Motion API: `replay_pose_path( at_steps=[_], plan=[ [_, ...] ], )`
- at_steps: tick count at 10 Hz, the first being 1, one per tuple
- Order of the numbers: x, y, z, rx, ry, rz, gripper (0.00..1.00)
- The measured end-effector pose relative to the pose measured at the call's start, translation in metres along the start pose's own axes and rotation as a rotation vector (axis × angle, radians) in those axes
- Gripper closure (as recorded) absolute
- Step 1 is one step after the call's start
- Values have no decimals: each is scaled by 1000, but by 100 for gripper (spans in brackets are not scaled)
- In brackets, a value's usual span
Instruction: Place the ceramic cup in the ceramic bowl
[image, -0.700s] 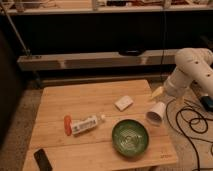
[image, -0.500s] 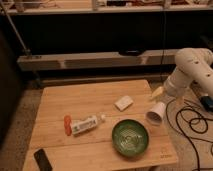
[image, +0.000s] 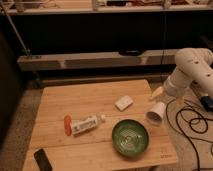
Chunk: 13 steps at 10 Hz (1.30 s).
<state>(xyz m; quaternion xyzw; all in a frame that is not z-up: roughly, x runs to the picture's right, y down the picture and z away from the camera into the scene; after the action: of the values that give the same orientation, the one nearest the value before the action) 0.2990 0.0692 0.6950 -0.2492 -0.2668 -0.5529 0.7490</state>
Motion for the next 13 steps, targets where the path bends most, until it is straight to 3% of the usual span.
replay_pose_path(
  at_steps=[7, 13],
  plan=[
    [0, 0, 0, 0, 0, -1, 20],
    [-3, 0, 11, 55, 49, 50, 20]
  ],
)
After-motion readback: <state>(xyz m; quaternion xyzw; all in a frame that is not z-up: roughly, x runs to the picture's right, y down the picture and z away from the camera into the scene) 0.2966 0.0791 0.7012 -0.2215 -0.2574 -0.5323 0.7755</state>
